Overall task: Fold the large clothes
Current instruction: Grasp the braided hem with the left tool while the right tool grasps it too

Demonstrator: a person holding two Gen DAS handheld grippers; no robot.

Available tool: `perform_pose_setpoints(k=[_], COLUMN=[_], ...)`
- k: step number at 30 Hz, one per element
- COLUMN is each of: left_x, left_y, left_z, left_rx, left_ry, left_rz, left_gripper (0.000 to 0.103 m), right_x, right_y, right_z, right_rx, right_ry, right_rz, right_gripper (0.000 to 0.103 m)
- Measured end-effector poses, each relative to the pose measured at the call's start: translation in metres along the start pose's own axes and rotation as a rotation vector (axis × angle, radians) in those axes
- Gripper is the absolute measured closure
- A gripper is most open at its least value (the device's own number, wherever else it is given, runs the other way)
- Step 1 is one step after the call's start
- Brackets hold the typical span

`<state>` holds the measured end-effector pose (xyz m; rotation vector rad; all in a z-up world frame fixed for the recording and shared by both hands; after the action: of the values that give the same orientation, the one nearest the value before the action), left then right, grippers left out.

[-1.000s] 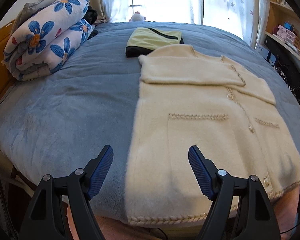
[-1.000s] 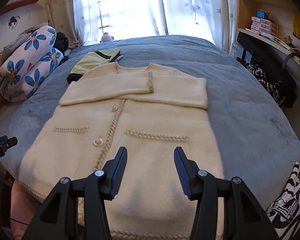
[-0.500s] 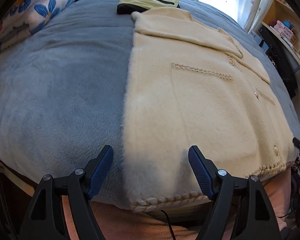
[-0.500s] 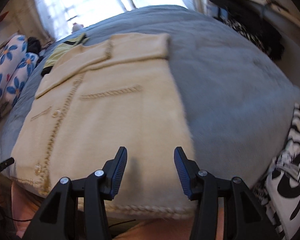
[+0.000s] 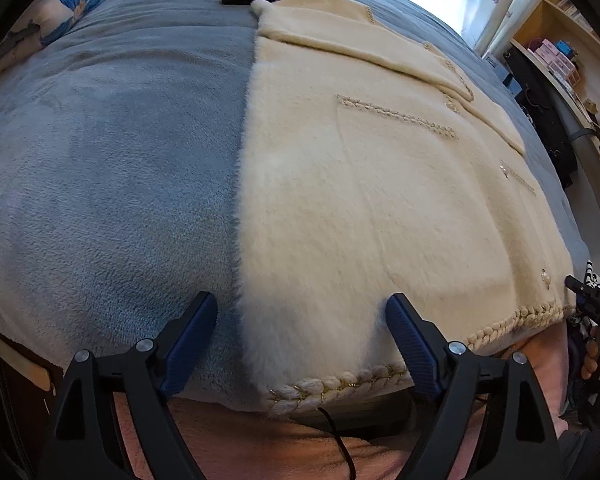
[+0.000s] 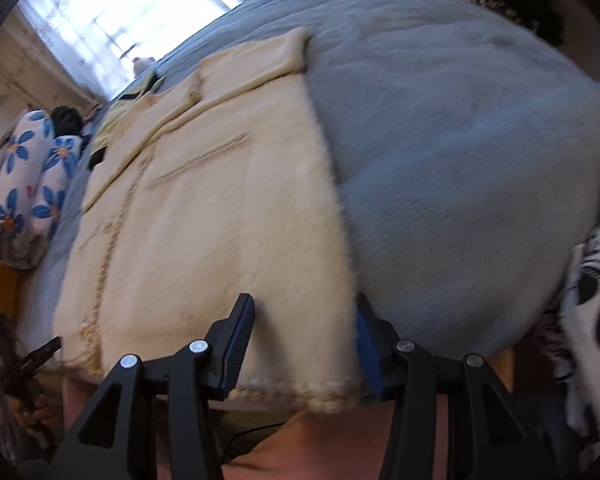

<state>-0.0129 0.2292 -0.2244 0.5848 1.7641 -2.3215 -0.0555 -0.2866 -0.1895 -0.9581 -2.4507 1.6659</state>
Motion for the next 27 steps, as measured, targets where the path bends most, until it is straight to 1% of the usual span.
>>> perform_pose_setpoints(k=[2, 3, 4, 7, 10, 13, 14, 15, 16, 17, 18, 19, 20, 21, 22, 23, 25, 27], left_x=[0.002, 0.003, 0.003, 0.004, 0.004, 0.003, 0.003, 0.001, 0.0, -0.002, -0.003, -0.004, -0.006, -0.007, -0.008, -0.008, -0.011, -0.014], left_y=[0.0, 0.001, 0.001, 0.004, 0.009, 0.013, 0.014, 0.016, 0.016, 0.016, 0.015, 0.013, 0.012, 0.012, 0.011, 0.01, 0.008, 0.004], left_z=[0.003, 0.005, 0.006, 0.004, 0.001, 0.002, 0.003, 0.005, 0.007, 0.01, 0.012, 0.014, 0.016, 0.017, 0.018, 0.019, 0.02, 0.021], left_rx=[0.048, 0.078, 0.099, 0.126, 0.145, 0.134, 0.121, 0.1, 0.086, 0.078, 0.071, 0.059, 0.05, 0.046, 0.045, 0.051, 0.06, 0.067], left_ry=[0.003, 0.001, -0.003, -0.025, -0.045, -0.036, -0.03, -0.022, -0.017, -0.014, -0.012, -0.013, -0.013, -0.015, -0.025, -0.042, -0.083, -0.115], left_rz=[-0.004, -0.005, -0.005, -0.008, -0.01, -0.012, -0.014, -0.014, -0.013, -0.012, -0.011, -0.009, -0.01, -0.014, -0.017, -0.02, -0.031, -0.037], left_gripper=[0.017, 0.018, 0.018, 0.018, 0.018, 0.018, 0.02, 0.023, 0.032, 0.043, 0.048, 0.058, 0.065, 0.069, 0.078, 0.086, 0.089, 0.092], right_x=[0.003, 0.008, 0.01, 0.012, 0.012, 0.012, 0.01, 0.01, 0.009, 0.009, 0.009, 0.009, 0.008, 0.009, 0.008, 0.007, 0.004, -0.001], right_y=[0.003, 0.007, 0.01, 0.019, 0.02, 0.02, 0.022, 0.022, 0.023, 0.022, 0.022, 0.021, 0.02, 0.017, 0.016, 0.013, 0.008, -0.001], right_z=[-0.009, -0.015, -0.017, -0.016, -0.014, -0.012, -0.014, -0.014, -0.015, -0.015, -0.015, -0.017, -0.018, -0.019, -0.021, -0.024, -0.027, -0.03], right_rx=[-0.046, -0.1, -0.13, -0.117, -0.137, -0.156, -0.158, -0.162, -0.166, -0.169, -0.167, -0.162, -0.153, -0.14, -0.128, -0.116, -0.1, -0.108], right_ry=[-0.023, -0.02, -0.016, -0.02, 0.006, 0.028, 0.033, 0.037, 0.04, 0.042, 0.041, 0.033, 0.022, 0.01, -0.002, -0.013, -0.024, -0.019], right_rz=[-0.029, -0.067, -0.093, -0.107, -0.111, -0.113, -0.113, -0.113, -0.112, -0.11, -0.108, -0.102, -0.095, -0.087, -0.076, -0.065, -0.043, -0.018], right_gripper=[0.061, 0.065, 0.066, 0.066, 0.066, 0.067, 0.068, 0.072, 0.076, 0.077, 0.079, 0.082, 0.083, 0.084, 0.085, 0.085, 0.087, 0.087])
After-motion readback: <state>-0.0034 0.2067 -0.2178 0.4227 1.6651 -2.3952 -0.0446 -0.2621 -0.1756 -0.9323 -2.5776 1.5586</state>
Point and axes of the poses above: each gripper's, at about its wrist camera, not at the fingertips, and y roughly the way its jaws point, z to its right, x to its underside, the point moved 9 cm from there along y, roughly the way its jaws point, and after that the axes turned 10 degrees about y, right-handed, at the moved point
